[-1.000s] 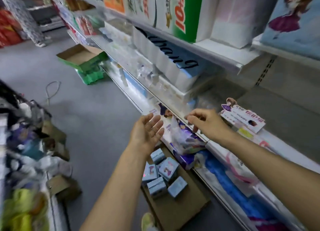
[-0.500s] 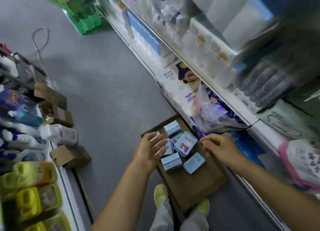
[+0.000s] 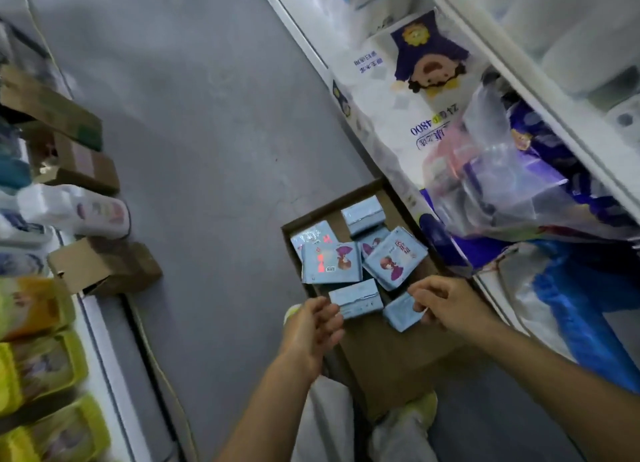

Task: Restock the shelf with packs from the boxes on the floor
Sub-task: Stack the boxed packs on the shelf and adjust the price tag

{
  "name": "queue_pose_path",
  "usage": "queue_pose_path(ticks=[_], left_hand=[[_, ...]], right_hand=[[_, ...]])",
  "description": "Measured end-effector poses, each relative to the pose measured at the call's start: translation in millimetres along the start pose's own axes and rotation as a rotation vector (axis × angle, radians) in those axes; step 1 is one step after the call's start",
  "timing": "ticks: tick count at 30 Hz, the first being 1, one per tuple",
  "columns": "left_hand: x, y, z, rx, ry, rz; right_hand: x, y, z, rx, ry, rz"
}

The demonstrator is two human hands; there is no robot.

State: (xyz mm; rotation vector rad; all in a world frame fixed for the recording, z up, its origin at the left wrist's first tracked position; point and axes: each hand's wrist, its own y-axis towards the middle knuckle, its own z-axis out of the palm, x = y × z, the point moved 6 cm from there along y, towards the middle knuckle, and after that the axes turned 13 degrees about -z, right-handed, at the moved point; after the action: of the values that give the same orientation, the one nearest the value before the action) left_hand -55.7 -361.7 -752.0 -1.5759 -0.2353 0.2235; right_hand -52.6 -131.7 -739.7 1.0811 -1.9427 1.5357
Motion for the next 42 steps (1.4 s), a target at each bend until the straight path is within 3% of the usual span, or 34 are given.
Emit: queue_pose_path(ticks=[10, 18, 29, 35, 39, 42], left_hand=[[-85, 133, 7, -0.09, 0.231, 0.086], [-126, 218, 9, -0.113, 0.38, 0.145], [-128, 268, 9, -0.094, 0.509, 0.186], [-78, 273, -3, -0.092, 0.663, -0.1], [-79, 284, -5, -0.193, 0.557, 0.009], [-88, 295, -12, -0.284, 0.468, 0.132]], right_hand=[[-71, 121, 83, -0.005, -0.023, 0.05], [-99, 200, 127, 0.035, -0.249, -0.062], [-106, 260, 156, 0.239, -0.682, -0.168], [-132, 245, 154, 0.378, -0.878, -0.06], [-146, 241, 155, 0.42, -0.864, 0.001], [-139, 246, 154, 0.249, -0.803, -0.113]])
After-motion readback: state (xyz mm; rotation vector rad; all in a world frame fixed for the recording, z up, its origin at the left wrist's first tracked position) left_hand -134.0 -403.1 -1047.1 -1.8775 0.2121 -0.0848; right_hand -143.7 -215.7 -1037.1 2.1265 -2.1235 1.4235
